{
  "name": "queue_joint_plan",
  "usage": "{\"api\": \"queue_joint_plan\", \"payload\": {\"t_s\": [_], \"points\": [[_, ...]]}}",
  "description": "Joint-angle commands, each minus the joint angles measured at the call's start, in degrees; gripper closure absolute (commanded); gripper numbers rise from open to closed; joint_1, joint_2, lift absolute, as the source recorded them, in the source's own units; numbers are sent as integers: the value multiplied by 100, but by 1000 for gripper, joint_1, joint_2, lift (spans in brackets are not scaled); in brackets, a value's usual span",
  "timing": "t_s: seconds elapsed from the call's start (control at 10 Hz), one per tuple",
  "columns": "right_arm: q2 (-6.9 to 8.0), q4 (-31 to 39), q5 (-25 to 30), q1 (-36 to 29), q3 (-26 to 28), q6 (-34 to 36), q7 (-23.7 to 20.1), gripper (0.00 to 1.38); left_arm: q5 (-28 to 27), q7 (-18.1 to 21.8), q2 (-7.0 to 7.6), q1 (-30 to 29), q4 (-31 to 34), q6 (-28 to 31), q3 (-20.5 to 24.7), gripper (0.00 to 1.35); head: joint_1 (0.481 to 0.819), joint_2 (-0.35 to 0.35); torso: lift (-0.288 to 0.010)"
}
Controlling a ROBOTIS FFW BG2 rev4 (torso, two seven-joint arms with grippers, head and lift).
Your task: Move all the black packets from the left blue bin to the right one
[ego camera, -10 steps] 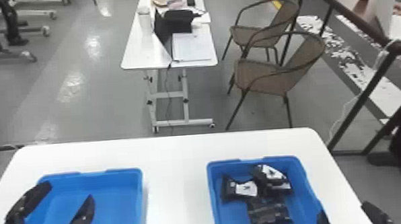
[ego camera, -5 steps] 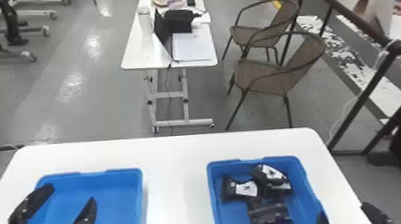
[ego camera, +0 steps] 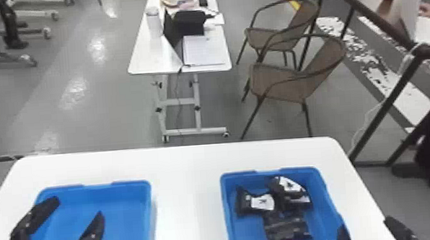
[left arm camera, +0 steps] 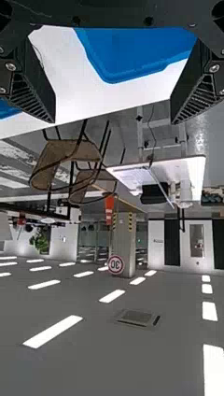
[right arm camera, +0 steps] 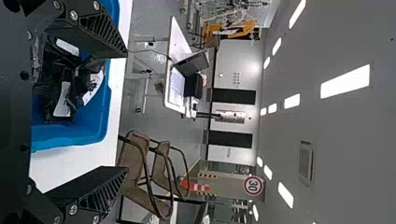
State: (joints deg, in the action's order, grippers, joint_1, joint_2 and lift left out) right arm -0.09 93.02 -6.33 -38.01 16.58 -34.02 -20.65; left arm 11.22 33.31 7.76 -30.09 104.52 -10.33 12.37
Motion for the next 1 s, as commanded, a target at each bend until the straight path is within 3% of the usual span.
{"api": "queue_joint_plan", "payload": {"t_s": [0.0, 0.9], "points": [[14, -4, 9, 4, -6, 0, 0, 163, -14, 0, 111, 30, 7, 57, -77, 124, 695, -105, 0], [14, -39, -35, 22, -15, 0, 0, 163, 47, 0, 102, 56, -55, 101, -112, 124, 695, -115, 0]]}}
